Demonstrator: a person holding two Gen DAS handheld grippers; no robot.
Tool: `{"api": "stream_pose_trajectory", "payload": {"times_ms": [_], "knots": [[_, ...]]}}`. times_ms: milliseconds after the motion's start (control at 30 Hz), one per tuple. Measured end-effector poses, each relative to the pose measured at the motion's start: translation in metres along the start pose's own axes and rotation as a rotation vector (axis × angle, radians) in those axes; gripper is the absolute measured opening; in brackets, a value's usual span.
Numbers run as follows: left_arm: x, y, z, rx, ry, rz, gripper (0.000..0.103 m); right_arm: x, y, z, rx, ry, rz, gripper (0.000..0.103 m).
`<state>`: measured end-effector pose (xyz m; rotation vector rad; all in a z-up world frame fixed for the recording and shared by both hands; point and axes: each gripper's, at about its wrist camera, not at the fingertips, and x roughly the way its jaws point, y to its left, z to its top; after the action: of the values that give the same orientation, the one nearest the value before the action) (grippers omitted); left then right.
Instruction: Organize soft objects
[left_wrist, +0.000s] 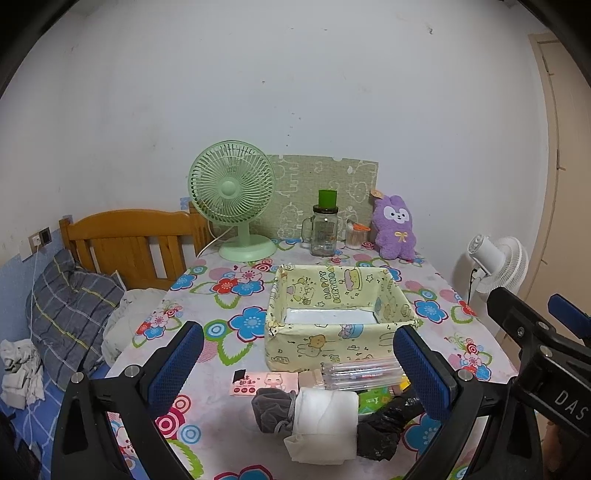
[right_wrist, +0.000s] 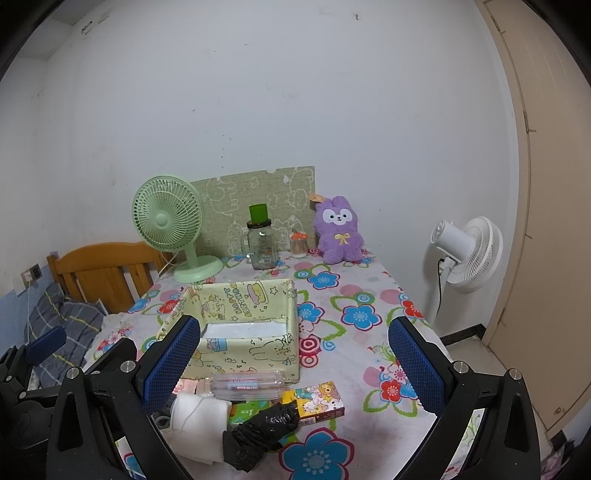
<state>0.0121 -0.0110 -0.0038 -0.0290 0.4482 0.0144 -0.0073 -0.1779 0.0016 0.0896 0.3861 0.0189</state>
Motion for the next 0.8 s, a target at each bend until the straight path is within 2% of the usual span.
{"api": "stream_pose_trajectory", "payload": {"times_ms": [800], "knots": [[0.003, -0.0027, 0.0014, -0.008, 0.001, -0.007, 0.103, -0.0006, -0.002, 0.0021, 0.005, -0.003, -0.007, 0.103]]}}
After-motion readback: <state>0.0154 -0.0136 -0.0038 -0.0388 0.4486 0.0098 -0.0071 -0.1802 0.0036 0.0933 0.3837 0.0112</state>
